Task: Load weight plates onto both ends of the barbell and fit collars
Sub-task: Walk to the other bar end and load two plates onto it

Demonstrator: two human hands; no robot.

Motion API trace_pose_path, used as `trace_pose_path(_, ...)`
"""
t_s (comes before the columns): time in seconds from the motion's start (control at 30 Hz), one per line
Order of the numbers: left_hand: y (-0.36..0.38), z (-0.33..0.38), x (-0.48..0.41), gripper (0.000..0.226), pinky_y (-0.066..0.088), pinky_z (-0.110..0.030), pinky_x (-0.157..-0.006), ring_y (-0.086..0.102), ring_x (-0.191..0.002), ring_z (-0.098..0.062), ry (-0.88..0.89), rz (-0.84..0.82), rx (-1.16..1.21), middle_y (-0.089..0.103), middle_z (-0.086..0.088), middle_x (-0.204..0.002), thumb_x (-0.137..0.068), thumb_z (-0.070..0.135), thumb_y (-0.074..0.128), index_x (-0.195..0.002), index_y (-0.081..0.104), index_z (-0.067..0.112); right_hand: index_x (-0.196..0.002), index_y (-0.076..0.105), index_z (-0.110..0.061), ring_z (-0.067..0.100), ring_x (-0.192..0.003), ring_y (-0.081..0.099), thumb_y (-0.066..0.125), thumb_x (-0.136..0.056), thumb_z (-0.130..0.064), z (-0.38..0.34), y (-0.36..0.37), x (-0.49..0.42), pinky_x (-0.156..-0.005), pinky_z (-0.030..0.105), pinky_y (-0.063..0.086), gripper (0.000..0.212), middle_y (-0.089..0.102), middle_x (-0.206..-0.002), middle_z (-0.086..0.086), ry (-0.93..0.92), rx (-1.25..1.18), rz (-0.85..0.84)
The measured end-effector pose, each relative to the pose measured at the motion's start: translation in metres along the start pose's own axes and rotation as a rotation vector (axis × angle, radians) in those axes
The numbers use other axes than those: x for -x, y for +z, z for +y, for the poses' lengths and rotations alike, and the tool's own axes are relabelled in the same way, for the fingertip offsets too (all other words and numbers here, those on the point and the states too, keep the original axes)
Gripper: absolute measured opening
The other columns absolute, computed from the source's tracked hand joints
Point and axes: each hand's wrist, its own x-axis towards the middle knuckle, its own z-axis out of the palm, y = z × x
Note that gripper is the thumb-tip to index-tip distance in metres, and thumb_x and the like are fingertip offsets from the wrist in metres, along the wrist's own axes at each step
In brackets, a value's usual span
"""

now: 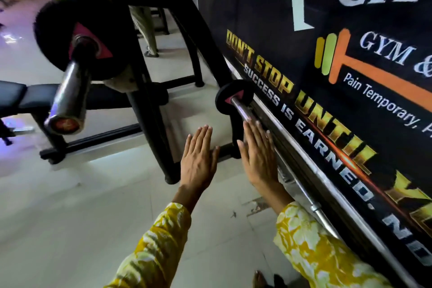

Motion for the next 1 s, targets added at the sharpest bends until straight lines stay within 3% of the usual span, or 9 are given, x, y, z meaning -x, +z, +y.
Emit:
trace_pose_path(0.3,0.105,0.017,-0.113,0.051,0.025,-0.042,-0.111,0.042,-0.131,-0.027,-0.1,-0.073,-0.025,0.05,-0.014,-0.137,-0.095,0.034,0.034,-0.133,0.047,0.002,-0.137,0.042,-0.01,0.023,-0.136,0.031,0.019,-0.099,-0.041,0.108,0.05,-0.111,-0.114,0.03,0.009,0.054,0.042,-0.143,0.011,-0.004,-0.043,-0.085)
trace_pose_path(0.43,0.164,0.002,-0.161,0.052,0.027,-0.046,-0.109,0.045,-0.128,-0.029,-0.099,-0.118,-0.032,0.052,-0.016,-0.134,-0.094,0.034,0.035,-0.131,0.049,0.001,-0.136,0.043,-0.011,0.019,-0.135,0.026,0.017,-0.1,-0.039,0.146,0.091,-0.166,-0.115,0.025,0.002,0.052,0.044,-0.142,0.012,-0.033,-0.065,-0.132)
trace_pose_path(0.53,0.219,-0.021,-0.195,0.052,0.027,-0.042,-0.11,0.046,-0.128,-0.029,-0.125,-0.127,-0.018,0.051,-0.015,-0.135,-0.093,0.034,0.036,-0.131,0.048,0.001,-0.134,0.046,-0.009,0.019,-0.134,0.028,0.023,-0.099,-0.036,0.179,0.136,-0.208,-0.114,0.026,0.007,0.05,0.046,-0.14,0.012,-0.061,-0.055,-0.165)
trace_pose_path(0.7,0.319,-0.059,-0.241,0.063,0.02,-0.04,-0.114,0.028,-0.138,-0.026,-0.365,-0.089,0.105,0.035,-0.017,-0.147,-0.091,0.039,0.034,-0.141,0.032,0.001,-0.137,0.04,-0.007,0.02,-0.135,0.029,0.023,-0.098,-0.042,0.236,0.222,-0.266,-0.112,0.032,0.018,0.055,0.042,-0.143,0.011,-0.029,-0.089,-0.208)
trace_pose_path(0.83,0.384,-0.084,-0.261,0.075,0.013,-0.027,-0.115,0.009,-0.141,-0.013,-0.643,0.042,0.357,0.014,-0.014,-0.154,-0.091,0.038,0.049,-0.147,0.011,0.007,-0.142,0.028,-0.005,0.019,-0.137,0.025,0.032,-0.093,-0.051,0.275,0.278,-0.303,-0.113,0.025,0.013,0.067,0.031,-0.148,0.012,0.015,-0.197,-0.225)
trace_pose_path(0.93,0.419,-0.102,-0.271,0.082,0.013,-0.013,-0.111,0.012,-0.138,-0.005,-0.878,0.101,0.541,0.015,-0.003,-0.153,-0.088,0.026,0.063,-0.148,0.008,0.011,-0.141,0.022,0.006,0.012,-0.137,0.013,0.053,-0.083,-0.045,0.298,0.311,-0.329,-0.112,0.01,0.006,0.083,0.02,-0.148,0.015,0.016,-0.379,-0.28)
trace_pose_path(1.0,0.432,-0.119,-0.273,0.083,0.026,-0.01,-0.105,0.029,-0.133,-0.004,-0.95,0.145,0.646,0.028,0.002,-0.148,-0.083,0.019,0.069,-0.146,0.016,0.012,-0.139,0.023,0.009,0.004,-0.134,0.013,0.067,-0.078,-0.035,0.309,0.328,-0.344,-0.109,0.005,0.008,0.088,0.02,-0.145,0.01,0.026,-0.5,-0.313)
